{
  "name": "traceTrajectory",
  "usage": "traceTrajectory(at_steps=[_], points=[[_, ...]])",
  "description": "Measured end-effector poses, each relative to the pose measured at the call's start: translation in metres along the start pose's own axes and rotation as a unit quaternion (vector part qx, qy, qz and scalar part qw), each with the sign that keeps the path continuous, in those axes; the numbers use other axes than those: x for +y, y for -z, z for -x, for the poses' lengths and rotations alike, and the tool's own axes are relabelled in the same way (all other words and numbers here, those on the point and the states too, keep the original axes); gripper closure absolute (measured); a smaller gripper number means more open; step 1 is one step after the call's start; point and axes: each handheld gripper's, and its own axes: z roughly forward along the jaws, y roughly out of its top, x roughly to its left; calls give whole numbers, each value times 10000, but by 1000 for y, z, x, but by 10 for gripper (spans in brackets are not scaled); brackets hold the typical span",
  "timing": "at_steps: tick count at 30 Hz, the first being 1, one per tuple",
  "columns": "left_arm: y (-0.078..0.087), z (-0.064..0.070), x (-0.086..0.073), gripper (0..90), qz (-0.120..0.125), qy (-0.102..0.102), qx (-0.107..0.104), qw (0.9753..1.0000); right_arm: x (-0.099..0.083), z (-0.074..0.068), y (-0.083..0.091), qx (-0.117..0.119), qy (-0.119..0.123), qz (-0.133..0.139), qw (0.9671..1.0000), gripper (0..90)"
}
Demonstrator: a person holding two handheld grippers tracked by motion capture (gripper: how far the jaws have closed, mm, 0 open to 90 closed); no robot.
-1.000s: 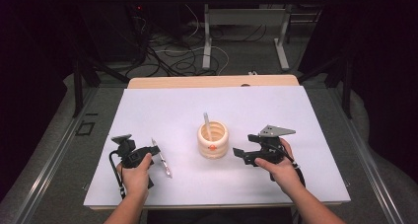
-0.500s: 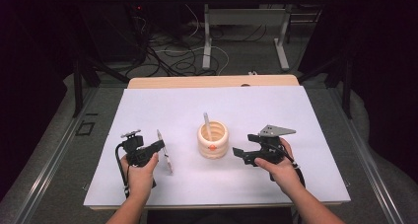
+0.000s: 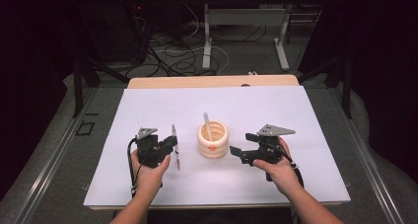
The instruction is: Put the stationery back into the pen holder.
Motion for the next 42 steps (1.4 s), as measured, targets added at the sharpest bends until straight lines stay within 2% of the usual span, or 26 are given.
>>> traceTrajectory(at_steps=[5, 9, 10, 13, 17, 19, 22, 24, 25, 26, 27, 30, 33, 34, 36, 37, 39, 42], points=[[2, 17, 3, 798, 29, -254, -199, 9995, 3, -5, 0, 90, -74, 213, 9997, 40], [1, 32, 3, 798, 68, -402, -378, 9985, 5, -12, 0, 223, 47, 319, 9992, 40], [1, 36, 3, 798, 45, -453, -415, 9981, 7, -15, 1, 259, 106, 285, 9992, 65], [0, 46, 3, 798, 70, -566, -501, 9971, 9, -20, 4, 342, 243, 456, 9981, 211], [-2, 59, 1, 798, 58, -691, -647, 9955, 14, -23, 9, 638, 40, 496, 9967, 442], [-4, 65, 0, 798, 25, -772, -709, 9945, 16, -23, 12, 755, -77, 554, 9956, 500], [-6, 74, -2, 798, -25, -883, -796, 9929, 19, -23, 15, 821, -138, 554, 9950, 518], [-9, 81, -3, 798, -26, -956, -844, 9918, 21, -24, 16, 779, -145, 542, 9954, 534], [-10, 84, -4, 798, -14, -991, -874, 9912, 21, -25, 16, 855, -148, 524, 9948, 547], [-11, 88, -4, 798, -70, -1049, -901, 9904, 22, -25, 17, 880, -169, 412, 9951, 548], [-12, 91, -5, 798, -65, -1093, -929, 9896, 22, -26, 16, 857, -195, 489, 9949, 550], [-14, 100, -6, 798, -83, -1225, -989, 9875, 22, -26, 19, 896, -421, 552, 9936, 619], [-17, 107, -8, 798, -113, -1255, -1048, 9865, 23, -25, 22, 881, -539, 582, 9929, 681], [-18, 108, -9, 798, -112, -1296, -1069, 9857, 24, -24, 23, 889, -576, 540, 9929, 686], [-20, 112, -11, 798, -114, -1350, -1078, 9849, 24, -22, 23, 966, -746, 613, 9906, 701], [-20, 113, -12, 798, -177, -1397, -1090, 9840, 24, -21, 25, 990, -814, 537, 9903, 704], [-22, 115, -13, 798, -199, -1476, -1094, 9828, 24, -20, 25, 1005, -888, 615, 9891, 705], [-24, 118, -16, 798, -177, -1498, -1106, 9823, 24, -19, 25, 1040, -958, 587, 9882, 707]])
